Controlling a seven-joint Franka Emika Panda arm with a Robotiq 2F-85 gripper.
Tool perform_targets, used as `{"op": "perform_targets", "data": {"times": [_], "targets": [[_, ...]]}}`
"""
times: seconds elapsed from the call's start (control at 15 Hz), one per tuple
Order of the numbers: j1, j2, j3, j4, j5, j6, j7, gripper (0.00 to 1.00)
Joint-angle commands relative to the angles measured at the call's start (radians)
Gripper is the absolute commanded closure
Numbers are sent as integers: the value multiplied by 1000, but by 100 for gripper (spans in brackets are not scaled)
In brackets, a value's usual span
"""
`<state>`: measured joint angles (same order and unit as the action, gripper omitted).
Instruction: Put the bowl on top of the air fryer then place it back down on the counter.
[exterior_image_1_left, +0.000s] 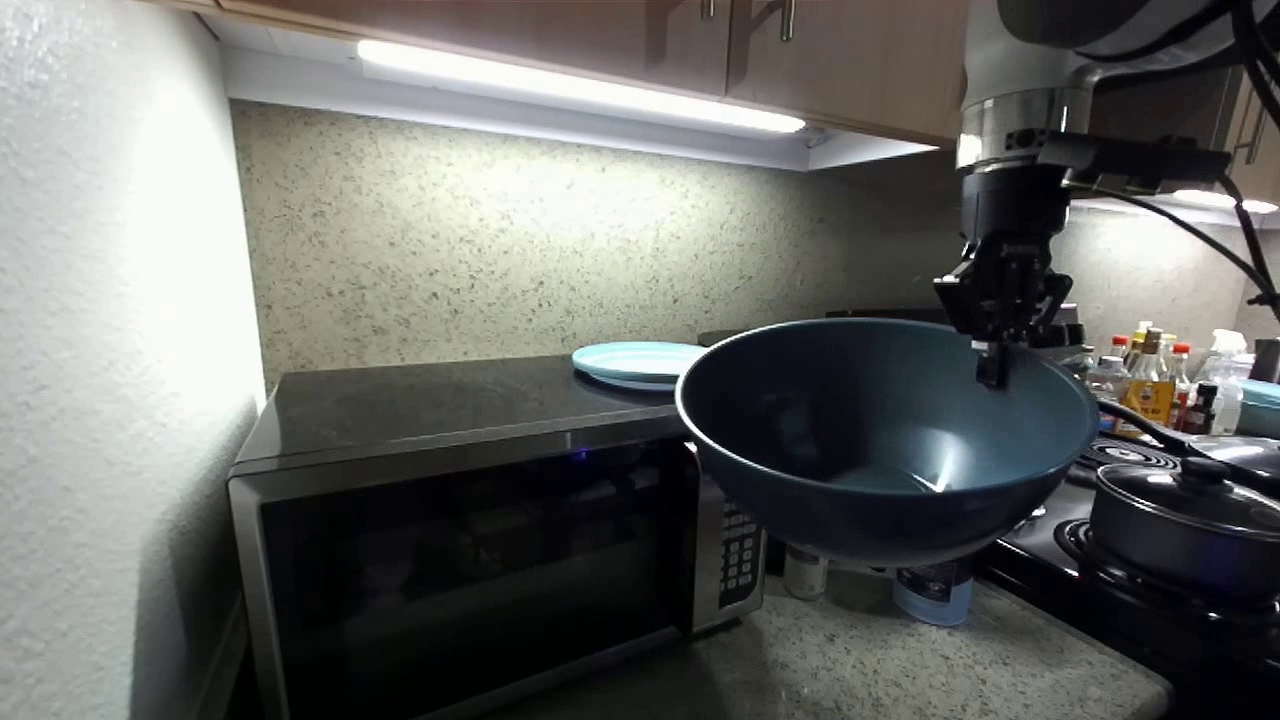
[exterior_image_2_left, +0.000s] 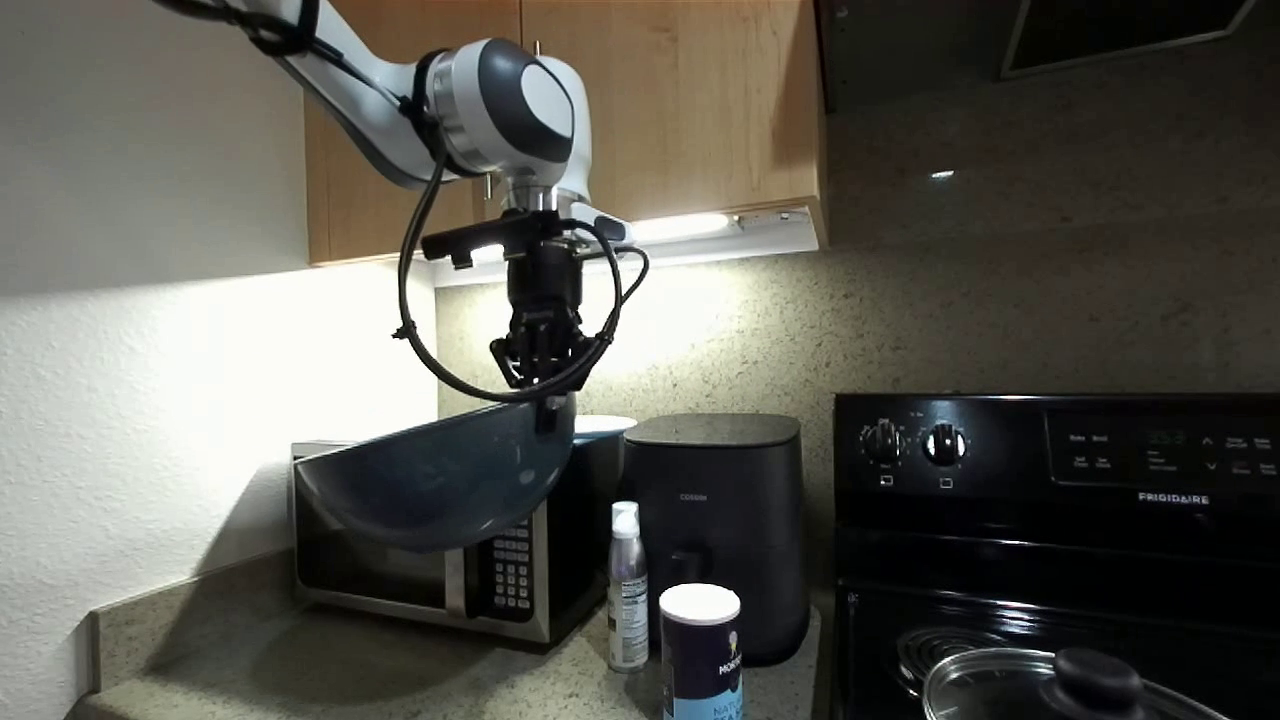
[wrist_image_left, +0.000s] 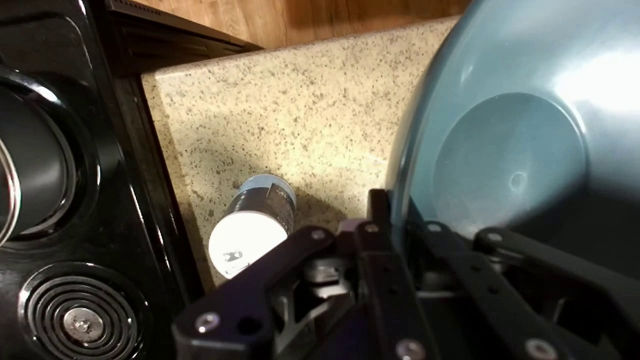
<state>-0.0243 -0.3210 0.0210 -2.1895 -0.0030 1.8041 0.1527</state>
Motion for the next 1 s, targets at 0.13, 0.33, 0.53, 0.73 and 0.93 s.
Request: {"op": "perform_targets", "data": {"times": [0.13,0.33,0.53,0.73,0.93], "targets": [[33,22,32,3,-47,-43,-36,94],[31,18,27,-3,-37,-35,-12,93],[32,25,29,-2,-40,-35,-12,93],[32,25,29,-2,-41,-35,-12,93],[54,6,42,-53,-45,-24,-59,94]]}}
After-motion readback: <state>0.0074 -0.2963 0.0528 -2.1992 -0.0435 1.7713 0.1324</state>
